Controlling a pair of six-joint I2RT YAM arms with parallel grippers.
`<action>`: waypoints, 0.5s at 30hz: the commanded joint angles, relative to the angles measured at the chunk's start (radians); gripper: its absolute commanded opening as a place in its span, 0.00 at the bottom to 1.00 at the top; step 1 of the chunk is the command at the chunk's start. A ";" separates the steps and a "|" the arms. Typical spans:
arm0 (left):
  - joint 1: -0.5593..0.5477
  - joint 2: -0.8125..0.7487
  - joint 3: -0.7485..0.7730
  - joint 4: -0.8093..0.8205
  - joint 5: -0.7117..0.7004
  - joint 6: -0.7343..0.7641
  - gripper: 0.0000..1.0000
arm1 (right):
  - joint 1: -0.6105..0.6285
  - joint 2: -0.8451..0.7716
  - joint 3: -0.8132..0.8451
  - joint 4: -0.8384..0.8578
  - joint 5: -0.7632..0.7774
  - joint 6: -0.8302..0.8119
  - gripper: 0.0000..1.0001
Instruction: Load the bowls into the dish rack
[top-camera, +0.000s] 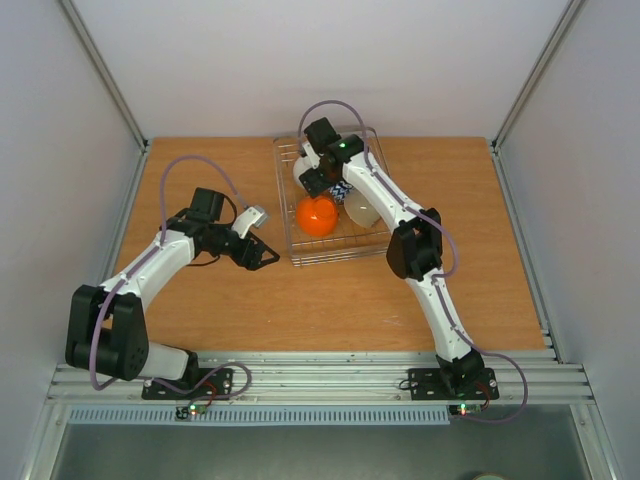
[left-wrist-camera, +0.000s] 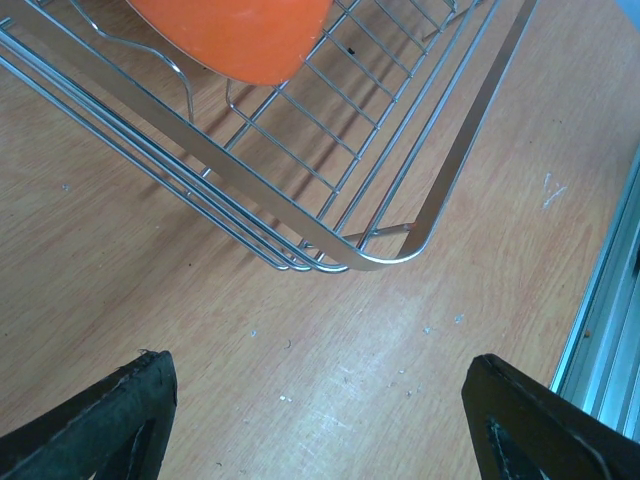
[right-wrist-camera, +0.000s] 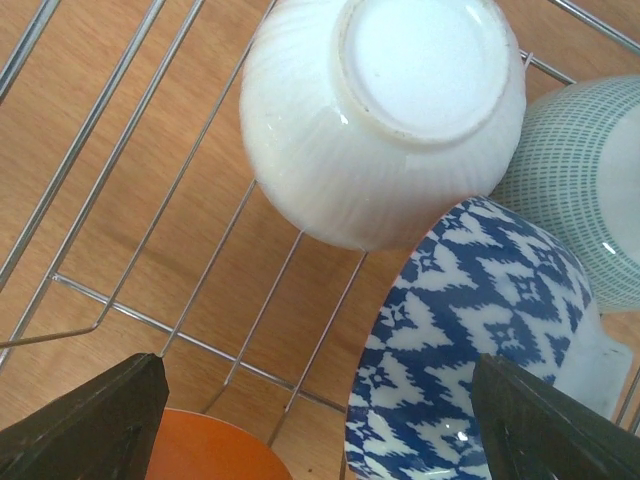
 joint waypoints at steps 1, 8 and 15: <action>0.003 0.000 0.022 -0.001 0.016 0.019 0.78 | 0.002 -0.032 -0.012 0.005 -0.014 0.030 0.85; 0.003 -0.001 0.025 -0.007 0.012 0.022 0.78 | 0.000 -0.013 -0.015 0.015 0.016 0.052 0.83; 0.003 0.001 0.025 -0.007 0.010 0.022 0.78 | -0.007 0.007 -0.015 0.011 -0.052 0.073 0.52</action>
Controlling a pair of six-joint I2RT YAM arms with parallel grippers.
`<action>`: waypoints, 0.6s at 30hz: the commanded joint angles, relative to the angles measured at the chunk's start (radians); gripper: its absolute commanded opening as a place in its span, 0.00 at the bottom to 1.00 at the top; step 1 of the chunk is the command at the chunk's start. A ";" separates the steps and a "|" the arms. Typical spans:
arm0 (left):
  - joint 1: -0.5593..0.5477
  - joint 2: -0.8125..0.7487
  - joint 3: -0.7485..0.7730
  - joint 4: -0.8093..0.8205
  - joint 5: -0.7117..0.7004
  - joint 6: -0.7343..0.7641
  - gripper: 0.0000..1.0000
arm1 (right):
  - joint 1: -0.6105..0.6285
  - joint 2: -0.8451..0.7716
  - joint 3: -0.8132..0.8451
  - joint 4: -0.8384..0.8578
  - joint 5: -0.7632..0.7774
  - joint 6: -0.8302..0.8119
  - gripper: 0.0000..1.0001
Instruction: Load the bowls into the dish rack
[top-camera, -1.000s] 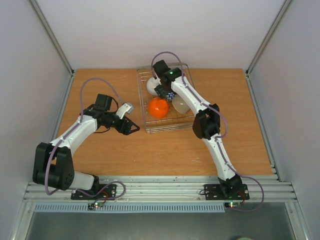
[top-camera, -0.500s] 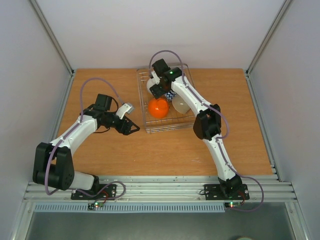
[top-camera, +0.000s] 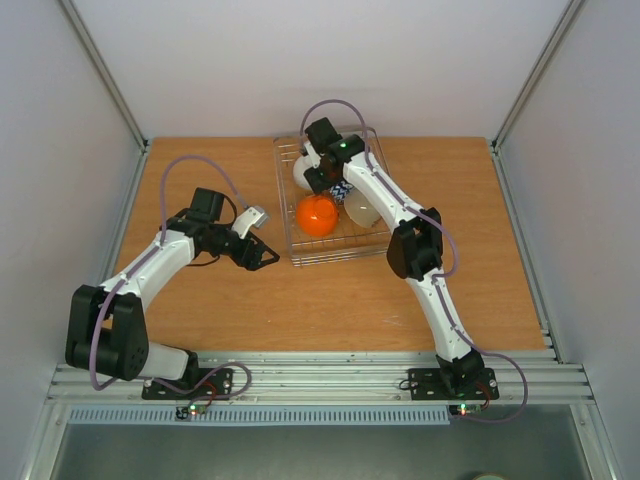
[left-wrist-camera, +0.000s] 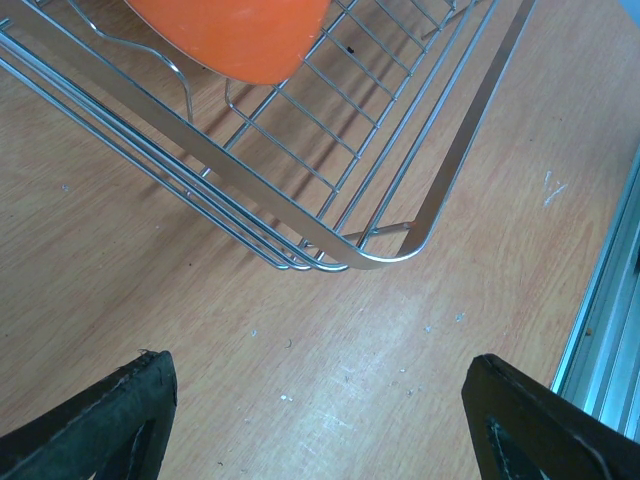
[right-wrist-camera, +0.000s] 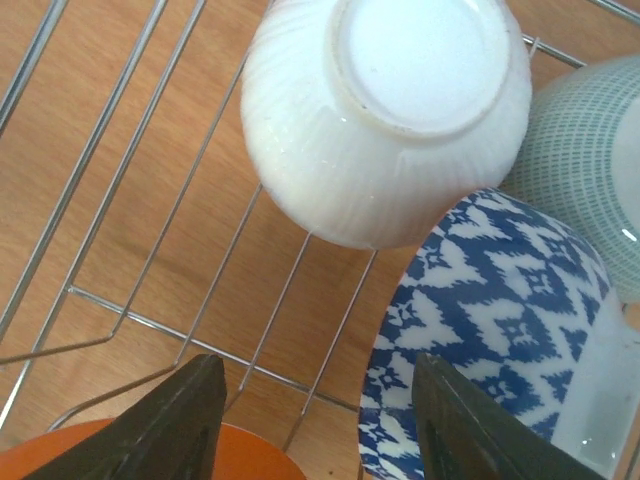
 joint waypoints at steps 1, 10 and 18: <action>0.003 0.003 0.025 -0.005 0.010 0.012 0.78 | -0.005 0.009 -0.010 0.006 -0.036 0.023 0.49; 0.003 0.002 0.027 -0.007 0.006 0.014 0.78 | -0.014 0.046 0.003 0.005 -0.018 0.029 0.53; 0.003 0.003 0.027 -0.010 -0.001 0.015 0.78 | -0.018 0.097 0.051 0.009 0.044 0.041 0.01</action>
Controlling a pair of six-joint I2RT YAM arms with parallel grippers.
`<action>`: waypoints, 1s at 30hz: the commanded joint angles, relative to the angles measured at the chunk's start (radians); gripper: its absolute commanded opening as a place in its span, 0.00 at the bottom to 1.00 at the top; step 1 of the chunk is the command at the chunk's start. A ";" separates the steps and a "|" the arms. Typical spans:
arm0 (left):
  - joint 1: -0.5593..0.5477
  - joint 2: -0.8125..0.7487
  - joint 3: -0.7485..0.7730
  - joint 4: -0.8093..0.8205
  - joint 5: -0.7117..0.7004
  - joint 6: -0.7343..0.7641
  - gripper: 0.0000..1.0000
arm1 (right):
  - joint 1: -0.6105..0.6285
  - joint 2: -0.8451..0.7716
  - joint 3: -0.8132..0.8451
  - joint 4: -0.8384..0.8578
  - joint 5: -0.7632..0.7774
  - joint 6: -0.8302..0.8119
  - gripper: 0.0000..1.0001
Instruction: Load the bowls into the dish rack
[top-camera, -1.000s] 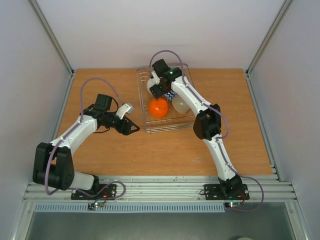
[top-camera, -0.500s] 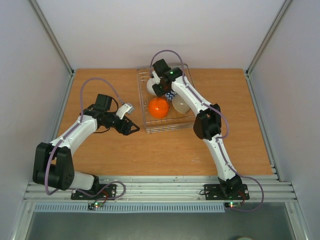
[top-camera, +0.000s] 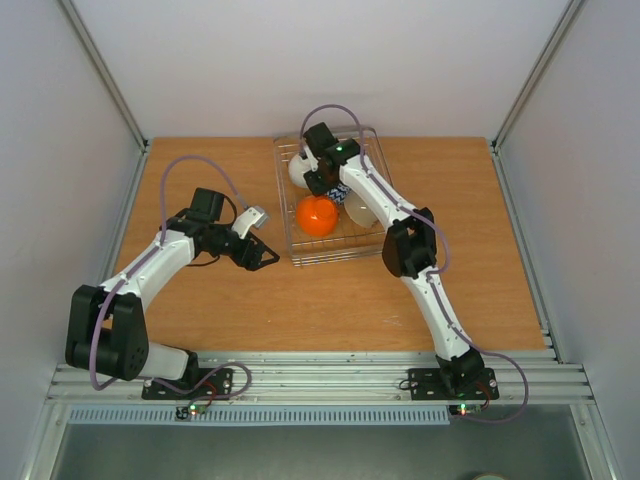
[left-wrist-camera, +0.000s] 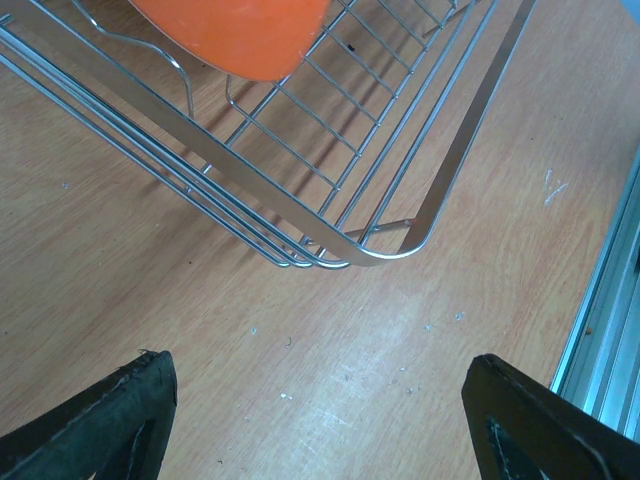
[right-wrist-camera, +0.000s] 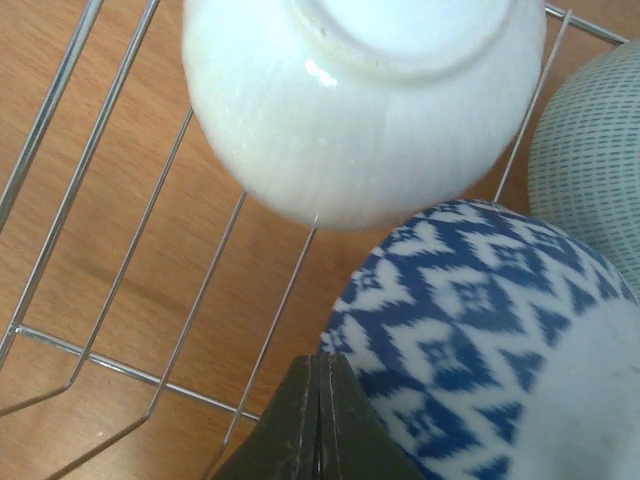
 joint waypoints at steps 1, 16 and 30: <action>0.004 0.002 0.027 -0.007 0.001 0.014 0.78 | -0.008 0.016 -0.022 0.022 0.034 0.015 0.01; 0.003 0.009 0.026 -0.005 -0.002 0.018 0.78 | -0.008 -0.239 -0.356 0.322 -0.114 -0.018 0.01; 0.003 0.029 0.030 -0.010 0.011 0.017 0.78 | -0.008 -0.345 -0.506 0.347 0.045 0.003 0.01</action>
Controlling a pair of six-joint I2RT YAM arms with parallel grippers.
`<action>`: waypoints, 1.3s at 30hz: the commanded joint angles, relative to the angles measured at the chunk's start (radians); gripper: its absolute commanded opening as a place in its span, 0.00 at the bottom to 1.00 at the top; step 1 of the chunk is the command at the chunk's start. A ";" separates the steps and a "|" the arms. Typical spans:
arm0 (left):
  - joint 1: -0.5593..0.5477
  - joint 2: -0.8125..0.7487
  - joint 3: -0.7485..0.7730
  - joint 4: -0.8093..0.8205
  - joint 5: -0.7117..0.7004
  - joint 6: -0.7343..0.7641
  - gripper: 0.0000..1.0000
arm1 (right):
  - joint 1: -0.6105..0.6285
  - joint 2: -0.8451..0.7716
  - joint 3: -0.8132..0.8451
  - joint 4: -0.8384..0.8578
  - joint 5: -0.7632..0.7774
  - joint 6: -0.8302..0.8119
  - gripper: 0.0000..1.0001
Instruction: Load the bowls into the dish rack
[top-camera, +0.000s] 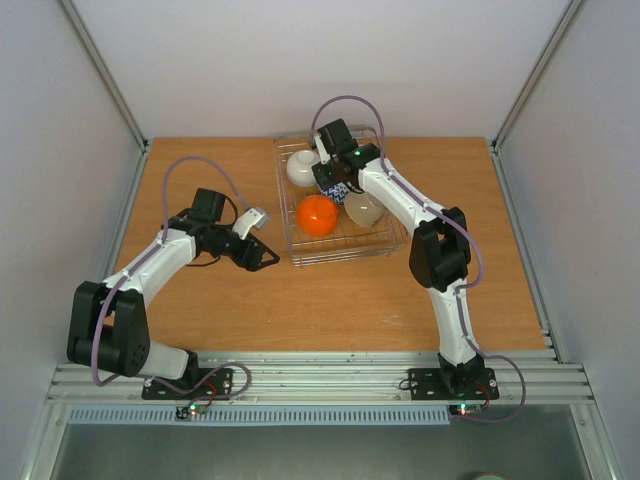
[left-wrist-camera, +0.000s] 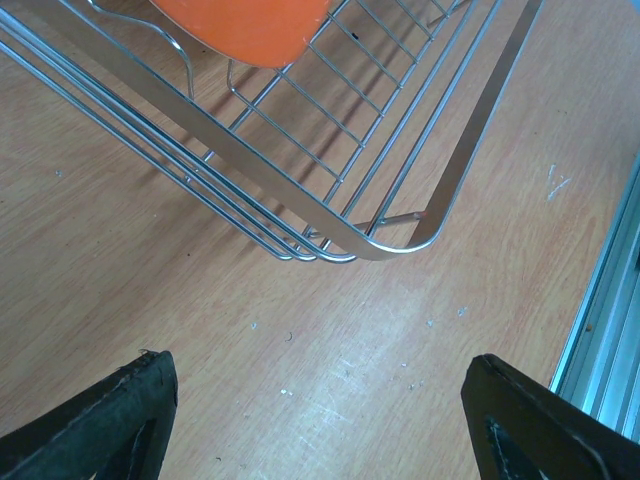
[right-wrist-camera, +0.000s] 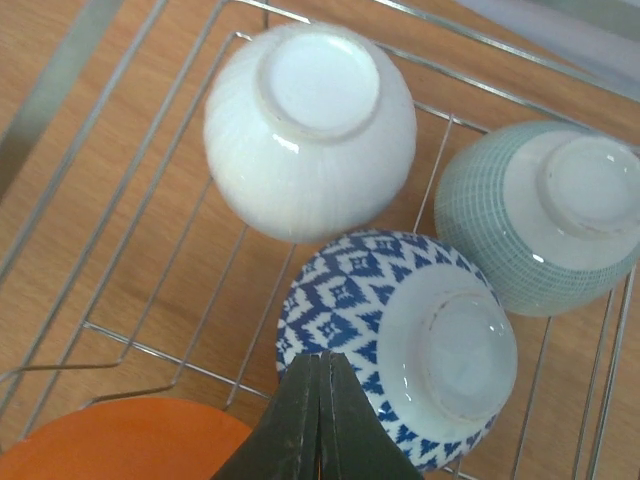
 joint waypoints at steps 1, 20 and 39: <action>0.003 0.012 0.030 -0.006 0.012 0.016 0.78 | -0.001 0.004 -0.027 -0.011 0.052 0.005 0.01; 0.003 0.025 0.036 -0.012 0.008 0.019 0.78 | 0.000 0.102 -0.036 -0.034 0.147 0.013 0.01; 0.003 0.026 0.036 -0.015 -0.001 0.022 0.78 | 0.000 0.012 -0.068 0.038 0.200 0.013 0.01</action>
